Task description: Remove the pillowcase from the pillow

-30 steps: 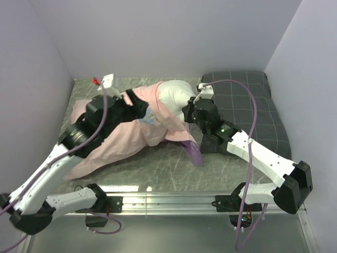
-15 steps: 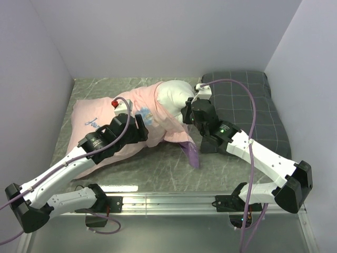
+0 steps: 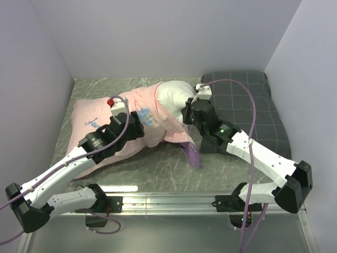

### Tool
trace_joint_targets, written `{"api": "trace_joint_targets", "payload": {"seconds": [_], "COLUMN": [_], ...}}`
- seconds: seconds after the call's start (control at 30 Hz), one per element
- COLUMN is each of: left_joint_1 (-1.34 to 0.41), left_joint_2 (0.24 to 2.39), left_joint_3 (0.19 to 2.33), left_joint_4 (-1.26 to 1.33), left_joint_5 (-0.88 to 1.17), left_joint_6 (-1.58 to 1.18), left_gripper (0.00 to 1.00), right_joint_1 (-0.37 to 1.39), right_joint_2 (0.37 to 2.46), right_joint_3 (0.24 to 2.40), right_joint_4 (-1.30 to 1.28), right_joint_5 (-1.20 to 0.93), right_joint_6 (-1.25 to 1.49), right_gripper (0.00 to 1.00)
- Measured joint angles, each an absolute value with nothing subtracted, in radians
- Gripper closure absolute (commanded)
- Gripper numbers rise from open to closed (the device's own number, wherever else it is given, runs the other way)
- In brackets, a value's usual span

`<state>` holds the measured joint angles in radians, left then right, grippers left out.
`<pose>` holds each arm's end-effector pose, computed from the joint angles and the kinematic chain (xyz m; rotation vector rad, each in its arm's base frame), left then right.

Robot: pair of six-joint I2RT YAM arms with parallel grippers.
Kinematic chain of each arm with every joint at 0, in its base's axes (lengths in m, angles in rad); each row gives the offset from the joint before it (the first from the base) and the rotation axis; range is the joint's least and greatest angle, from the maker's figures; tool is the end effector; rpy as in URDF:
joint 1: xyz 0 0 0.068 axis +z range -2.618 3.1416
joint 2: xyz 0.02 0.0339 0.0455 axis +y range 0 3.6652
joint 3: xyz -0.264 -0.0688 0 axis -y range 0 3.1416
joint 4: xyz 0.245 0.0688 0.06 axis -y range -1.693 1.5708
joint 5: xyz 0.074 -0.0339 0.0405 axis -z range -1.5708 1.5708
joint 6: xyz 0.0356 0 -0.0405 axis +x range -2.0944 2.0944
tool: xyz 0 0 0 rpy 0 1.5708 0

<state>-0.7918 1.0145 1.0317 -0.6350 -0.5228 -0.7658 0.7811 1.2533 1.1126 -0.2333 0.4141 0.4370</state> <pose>0.1602 -0.1369 0.3412 -0.2623 2.1010 -0.3611 0.2145 0.1925 0.3504 -0.0576 1.9332 0.4169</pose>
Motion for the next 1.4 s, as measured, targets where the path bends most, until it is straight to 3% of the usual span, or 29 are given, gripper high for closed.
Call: {"api": "trace_joint_targets", "payload": {"seconds": [0.23, 0.37, 0.57, 0.8, 1.03, 1.3, 1.4], "left_joint_1": [-0.792, -0.792, -0.703, -0.345, 0.113, 0.214, 0.204], "left_joint_2": [1.056, 1.084, 1.07, 1.0, 1.02, 1.033, 1.053], "left_joint_3": [1.032, 1.032, 1.071, 1.18, 1.224, 1.172, 1.142], "left_joint_4": [-0.603, -0.604, -0.646, -0.662, -0.659, -0.61, -0.601], "left_joint_5": [-0.529, -0.537, -0.553, -0.58, -0.304, -0.015, 0.044], "left_joint_6": [-0.754, -0.745, -0.713, -0.611, -0.575, -0.595, -0.567], "left_gripper": [0.72, 1.0, 0.99, 1.0, 1.0, 0.98, 0.84], "right_joint_1": [0.781, 0.781, 0.777, 0.627, 0.498, 0.498, 0.548], "right_joint_2": [1.253, 1.253, 1.253, 1.252, 1.214, 1.107, 1.103], "right_joint_3": [1.113, 1.114, 1.169, 1.277, 1.335, 1.139, 1.077], "right_joint_4": [-0.233, -0.235, -0.281, -0.346, -0.389, -0.359, -0.349], "right_joint_5": [0.414, 0.416, 0.42, 0.332, 0.167, 0.092, 0.144], "right_joint_6": [0.437, 0.435, 0.421, 0.432, 0.471, 0.483, 0.482], "right_gripper": [1.0, 1.0, 1.0, 1.0, 1.0, 1.0, 1.0]}}
